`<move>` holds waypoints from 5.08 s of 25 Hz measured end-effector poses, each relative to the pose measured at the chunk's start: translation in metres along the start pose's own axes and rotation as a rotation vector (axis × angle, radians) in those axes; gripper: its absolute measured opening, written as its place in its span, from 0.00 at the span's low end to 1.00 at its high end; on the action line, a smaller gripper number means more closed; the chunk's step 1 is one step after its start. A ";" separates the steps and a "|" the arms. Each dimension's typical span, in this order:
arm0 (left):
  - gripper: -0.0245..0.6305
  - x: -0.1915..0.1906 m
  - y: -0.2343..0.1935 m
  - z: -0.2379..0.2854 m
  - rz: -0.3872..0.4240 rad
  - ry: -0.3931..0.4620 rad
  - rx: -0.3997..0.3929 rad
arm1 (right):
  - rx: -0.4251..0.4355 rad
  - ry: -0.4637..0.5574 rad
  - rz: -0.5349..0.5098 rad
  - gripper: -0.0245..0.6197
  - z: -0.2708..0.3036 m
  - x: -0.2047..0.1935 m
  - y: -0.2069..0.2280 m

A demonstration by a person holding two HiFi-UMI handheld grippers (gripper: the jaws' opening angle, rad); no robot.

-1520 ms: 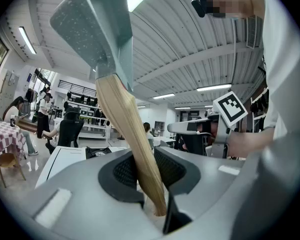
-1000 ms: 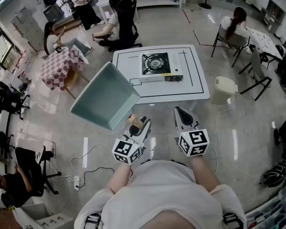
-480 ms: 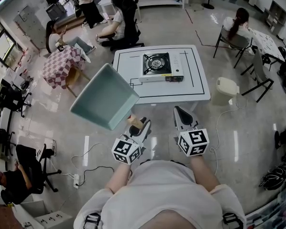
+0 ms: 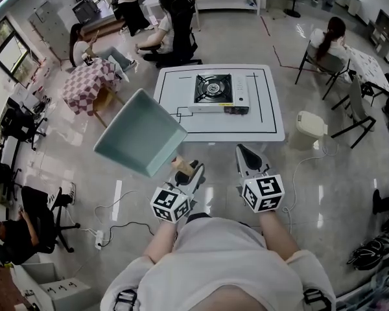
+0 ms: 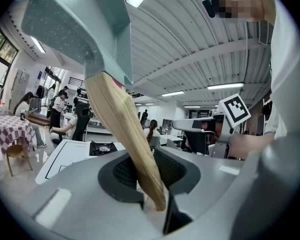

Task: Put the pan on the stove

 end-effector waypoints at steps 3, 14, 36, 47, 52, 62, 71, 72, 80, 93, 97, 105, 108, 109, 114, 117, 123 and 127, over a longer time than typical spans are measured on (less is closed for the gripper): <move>0.17 -0.004 0.004 0.003 -0.015 -0.007 0.013 | 0.015 -0.001 -0.003 0.05 -0.001 0.000 0.006; 0.17 -0.008 -0.020 0.039 -0.014 -0.011 -0.004 | 0.003 -0.009 0.000 0.05 0.032 -0.008 0.034; 0.17 0.025 -0.239 0.187 0.015 -0.026 -0.120 | -0.184 0.006 -0.049 0.05 0.252 -0.015 0.095; 0.17 0.034 -0.260 0.236 0.010 -0.019 -0.105 | -0.178 -0.025 -0.038 0.05 0.281 -0.018 0.132; 0.17 0.039 -0.259 0.249 -0.022 -0.020 -0.089 | -0.148 -0.037 -0.041 0.05 0.289 -0.013 0.145; 0.18 0.024 -0.245 0.273 -0.129 -0.077 -0.181 | -0.130 -0.054 -0.024 0.05 0.293 -0.016 0.168; 0.18 0.003 -0.233 0.285 -0.283 -0.139 -0.323 | -0.151 -0.062 -0.006 0.05 0.287 -0.023 0.179; 0.18 -0.001 -0.232 0.288 -0.304 -0.147 -0.343 | -0.154 -0.063 -0.005 0.05 0.287 -0.023 0.181; 0.19 -0.030 -0.229 0.305 -0.467 -0.223 -0.453 | -0.175 -0.071 0.003 0.05 0.287 -0.030 0.196; 0.18 -0.078 -0.219 0.318 -0.653 -0.377 -0.565 | -0.231 -0.096 0.015 0.05 0.278 -0.039 0.214; 0.19 -0.092 -0.215 0.323 -0.701 -0.429 -0.612 | -0.256 -0.100 0.017 0.05 0.274 -0.040 0.223; 0.19 -0.118 -0.205 0.329 -0.804 -0.507 -0.679 | -0.287 -0.118 0.030 0.05 0.269 -0.045 0.239; 0.19 -0.127 -0.206 0.327 -0.841 -0.538 -0.680 | -0.290 -0.125 0.036 0.05 0.271 -0.047 0.239; 0.19 -0.130 -0.206 0.327 -0.853 -0.550 -0.683 | -0.289 -0.128 0.039 0.05 0.272 -0.048 0.239; 0.19 -0.139 -0.203 0.326 -0.916 -0.594 -0.699 | -0.281 -0.138 0.046 0.05 0.274 -0.049 0.241; 0.19 -0.143 -0.204 0.326 -0.951 -0.625 -0.710 | -0.273 -0.145 0.052 0.05 0.277 -0.051 0.241; 0.19 -0.150 -0.204 0.323 -1.018 -0.662 -0.701 | -0.267 -0.158 0.060 0.05 0.277 -0.056 0.241; 0.19 -0.152 -0.206 0.326 -1.088 -0.670 -0.697 | -0.260 -0.163 0.062 0.05 0.279 -0.057 0.243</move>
Point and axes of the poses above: the fingertips, and each gripper's own axes: z forward along the fingers, y to its right, x out of its top, the point moved 4 cm from there along -z, backward along the fingers, and after that the axes turned 10 degrees about y, right-handed, at the moved point
